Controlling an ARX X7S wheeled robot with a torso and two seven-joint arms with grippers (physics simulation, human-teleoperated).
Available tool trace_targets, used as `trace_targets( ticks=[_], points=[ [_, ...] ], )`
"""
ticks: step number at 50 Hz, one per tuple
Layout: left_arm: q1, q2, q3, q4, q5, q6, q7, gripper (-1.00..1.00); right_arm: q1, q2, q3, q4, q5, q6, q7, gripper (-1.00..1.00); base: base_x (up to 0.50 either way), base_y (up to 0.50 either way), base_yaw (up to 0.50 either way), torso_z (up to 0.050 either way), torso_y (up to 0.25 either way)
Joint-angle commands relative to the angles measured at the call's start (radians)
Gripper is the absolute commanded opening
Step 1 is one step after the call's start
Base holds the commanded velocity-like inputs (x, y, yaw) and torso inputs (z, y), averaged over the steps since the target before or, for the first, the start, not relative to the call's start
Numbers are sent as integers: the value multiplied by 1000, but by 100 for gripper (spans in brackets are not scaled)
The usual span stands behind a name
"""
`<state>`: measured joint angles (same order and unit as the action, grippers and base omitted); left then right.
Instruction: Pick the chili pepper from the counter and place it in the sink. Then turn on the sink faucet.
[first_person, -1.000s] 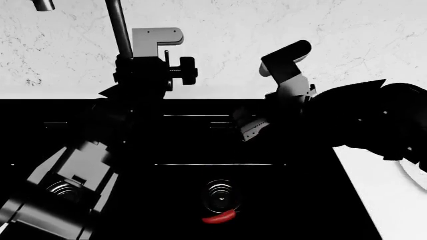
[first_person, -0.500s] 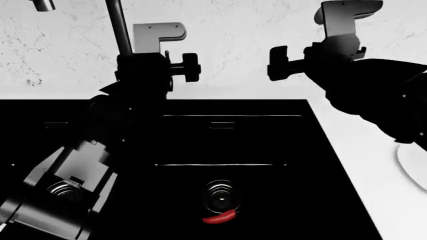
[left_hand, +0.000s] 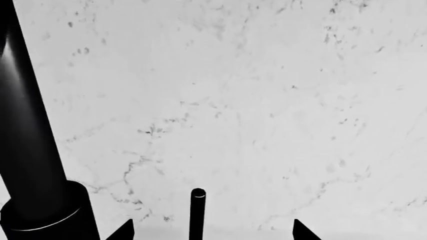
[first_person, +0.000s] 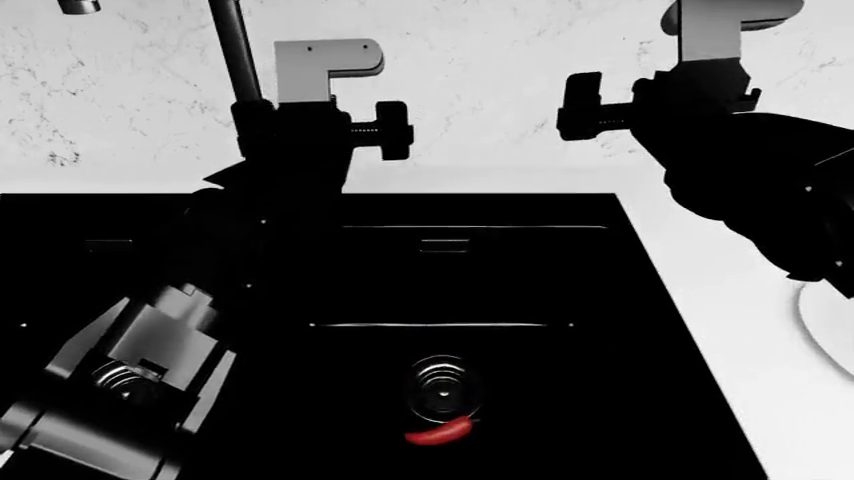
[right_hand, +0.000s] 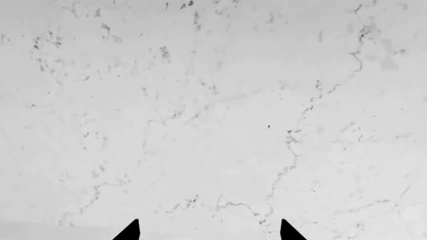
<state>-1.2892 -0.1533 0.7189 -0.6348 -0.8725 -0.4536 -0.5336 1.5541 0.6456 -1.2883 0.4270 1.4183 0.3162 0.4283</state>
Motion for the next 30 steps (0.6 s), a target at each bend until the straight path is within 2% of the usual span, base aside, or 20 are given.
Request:
trace_targets(
  ticks=[1,8,13,18,25,28,30],
  points=[
    [4,20,-15,25,9,-6,27,100,-9,-17,27,7,-15,-12,-32,100,0,0,0,12,-199],
    [10,18,-10,39,17,6,14,100,-14,-15,28,1,-11,-9,-37,100,0,0,0,18,-239],
    [8,21,-19,18,14,14,9,100,-18,-10,26,-7,-13,-8,-36,100,0,0,0,3,-7],
    [16,10,-21,83,0,11,5,100,-20,-9,30,-11,-8,-9,-45,100,0,0,0,0,0],
    [-32,23,-18,71,5,-4,-4,100,-24,-10,34,-10,-7,-14,-54,100,0,0,0,0,0],
    [15,23,-9,79,19,38,2,100,-25,-13,34,-7,-9,-15,-56,100,0,0,0,0,0],
    [-15,28,-16,70,3,10,-1,100,-26,-14,35,-5,-9,-15,-57,100,0,0,0,0,0]
  ],
)
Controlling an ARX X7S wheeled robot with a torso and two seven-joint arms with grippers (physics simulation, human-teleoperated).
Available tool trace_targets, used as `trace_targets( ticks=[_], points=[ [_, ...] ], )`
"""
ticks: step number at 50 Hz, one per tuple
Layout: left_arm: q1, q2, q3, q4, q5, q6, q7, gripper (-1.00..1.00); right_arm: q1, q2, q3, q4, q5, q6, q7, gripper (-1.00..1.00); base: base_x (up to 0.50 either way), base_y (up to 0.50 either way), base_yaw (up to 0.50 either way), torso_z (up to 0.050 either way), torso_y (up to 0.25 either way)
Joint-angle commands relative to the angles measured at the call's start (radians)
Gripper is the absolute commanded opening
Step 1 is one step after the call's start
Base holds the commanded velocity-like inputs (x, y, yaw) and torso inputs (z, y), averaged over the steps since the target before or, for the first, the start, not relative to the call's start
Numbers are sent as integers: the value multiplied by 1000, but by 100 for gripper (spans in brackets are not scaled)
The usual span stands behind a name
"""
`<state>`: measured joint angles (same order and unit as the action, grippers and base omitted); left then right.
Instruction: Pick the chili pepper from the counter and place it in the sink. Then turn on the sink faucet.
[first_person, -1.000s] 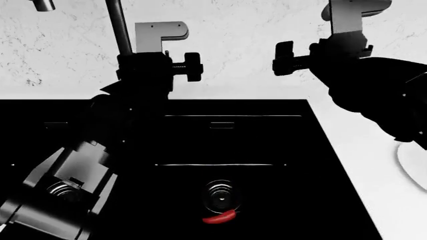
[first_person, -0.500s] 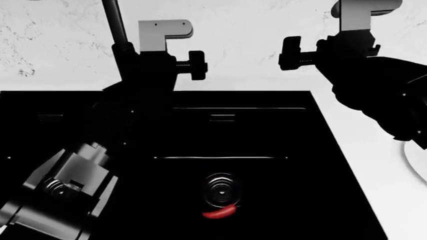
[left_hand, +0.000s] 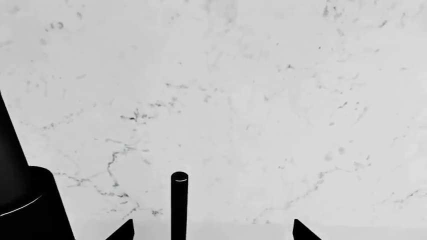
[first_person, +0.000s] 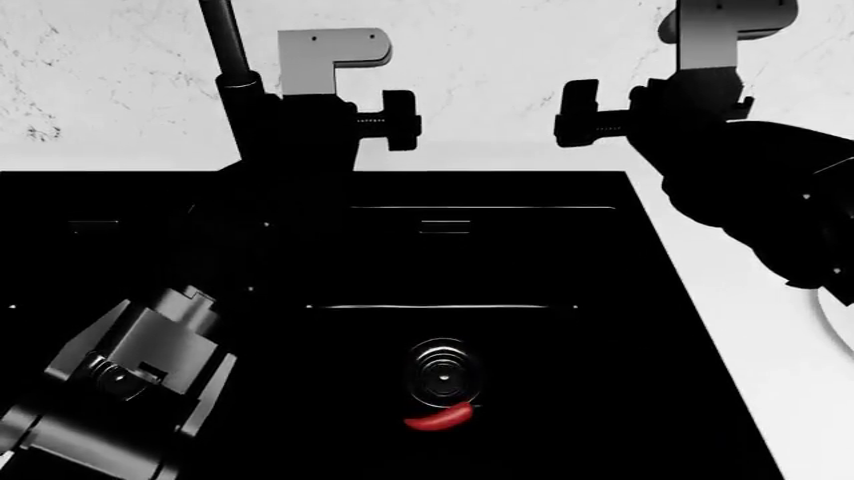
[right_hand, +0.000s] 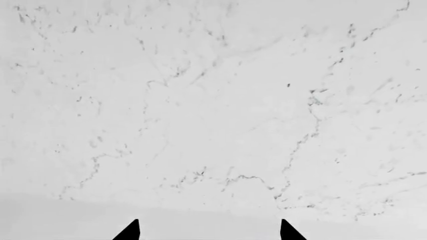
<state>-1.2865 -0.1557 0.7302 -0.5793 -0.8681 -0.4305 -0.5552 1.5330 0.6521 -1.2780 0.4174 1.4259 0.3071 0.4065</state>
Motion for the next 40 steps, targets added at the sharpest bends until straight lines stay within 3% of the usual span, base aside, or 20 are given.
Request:
trace_targets(
  ticks=[1,27,32,40],
  points=[
    [-38,30,-32,18,-3,-19,16,100,-4,-21,24,4,-17,-6,-37,100,0,0,0,0,0],
    [-91,95,-19,-222,41,82,84,100,-8,-25,29,13,-17,-2,-46,100,0,0,0,0,0],
    [-144,151,-17,-405,52,166,140,100,-12,-30,31,20,-16,-5,-53,100,0,0,0,0,0],
    [-178,155,326,-550,-253,357,123,100,-14,-32,27,22,-22,-3,-55,100,0,0,0,0,0]
  ],
)
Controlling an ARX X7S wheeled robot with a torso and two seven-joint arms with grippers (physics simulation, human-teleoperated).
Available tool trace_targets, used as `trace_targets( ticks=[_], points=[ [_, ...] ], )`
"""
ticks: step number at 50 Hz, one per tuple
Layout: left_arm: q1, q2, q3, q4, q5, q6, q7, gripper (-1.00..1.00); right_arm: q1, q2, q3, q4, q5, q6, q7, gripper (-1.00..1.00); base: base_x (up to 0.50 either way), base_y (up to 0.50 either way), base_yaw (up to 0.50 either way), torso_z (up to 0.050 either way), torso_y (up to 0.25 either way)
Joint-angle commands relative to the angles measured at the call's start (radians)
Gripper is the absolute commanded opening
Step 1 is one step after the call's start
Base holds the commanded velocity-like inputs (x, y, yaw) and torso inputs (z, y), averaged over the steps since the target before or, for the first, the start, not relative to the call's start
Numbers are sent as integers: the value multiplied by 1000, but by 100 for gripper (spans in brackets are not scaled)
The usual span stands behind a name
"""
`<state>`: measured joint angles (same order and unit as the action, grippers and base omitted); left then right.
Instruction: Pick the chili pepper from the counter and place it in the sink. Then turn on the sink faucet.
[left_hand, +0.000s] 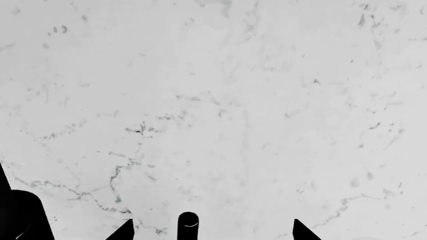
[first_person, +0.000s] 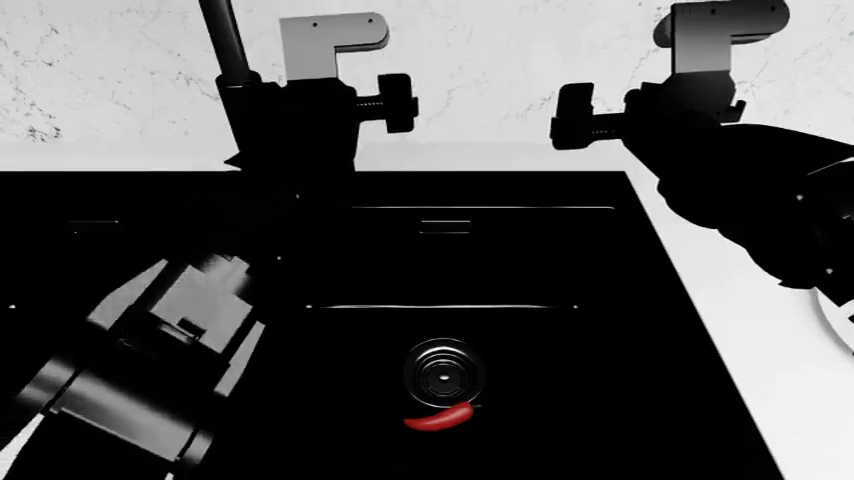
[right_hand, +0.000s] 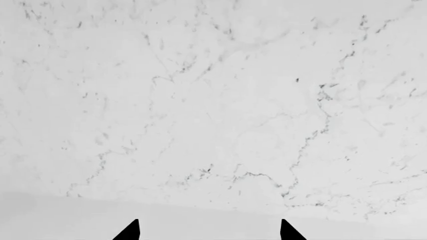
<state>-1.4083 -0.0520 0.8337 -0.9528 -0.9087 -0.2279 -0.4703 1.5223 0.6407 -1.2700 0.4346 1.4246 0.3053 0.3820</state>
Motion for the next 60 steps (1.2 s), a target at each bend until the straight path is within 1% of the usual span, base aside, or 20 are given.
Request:
trace_targets(
  ticks=[1,3,4,5,8,9,10,13,19,21,22,25,28,34,48,60],
  points=[
    [-72,52,259,-187,-254,156,37,100,-2,-21,19,7,-21,0,-30,100,0,0,0,0,0],
    [-82,52,323,-202,-331,172,33,100,-3,-22,21,10,-20,0,-31,100,0,0,0,0,0],
    [-59,52,362,-203,-351,207,34,100,-3,-21,21,9,-19,-1,-30,100,0,0,0,0,0],
    [-79,52,388,-207,-385,199,34,100,-4,-21,22,7,-19,-1,-30,100,0,0,0,0,0],
    [-65,52,470,-213,-460,244,33,100,-5,-22,22,10,-19,-1,-31,100,0,0,0,0,0],
    [-91,52,492,-213,-488,233,29,100,-6,-23,22,11,-19,-1,-32,100,0,0,0,0,0],
    [-77,52,515,-212,-505,257,29,100,-7,-23,22,11,-20,-2,-32,100,0,0,0,0,0],
    [-72,52,573,-210,-550,288,27,100,-9,-23,23,11,-18,-1,-33,100,0,0,0,0,0],
    [-70,52,643,-165,-611,306,20,100,-9,-25,24,9,-19,-1,-32,100,0,0,0,0,0],
    [-92,51,651,-129,-618,288,6,100,-8,-26,25,10,-19,0,-33,100,0,0,0,0,0],
    [-64,46,657,-95,-606,318,7,100,-7,-26,25,10,-19,1,-33,100,0,0,0,0,0],
    [-55,11,665,22,-595,325,-40,100,-6,-28,25,14,-19,2,-37,100,0,0,0,0,0],
    [-58,0,665,64,-593,325,-51,100,-6,-27,25,13,-20,3,-40,100,0,0,0,0,0],
    [-55,9,665,52,-591,326,-40,100,-6,-27,27,19,-21,1,-44,100,0,0,0,0,0],
    [-47,6,669,90,-582,326,-46,100,-14,-25,31,20,-22,-3,-46,100,0,0,0,0,0],
    [-53,-4,661,111,-584,324,-72,100,-17,-15,34,0,-19,1,-35,100,0,0,0,0,0]
  ],
)
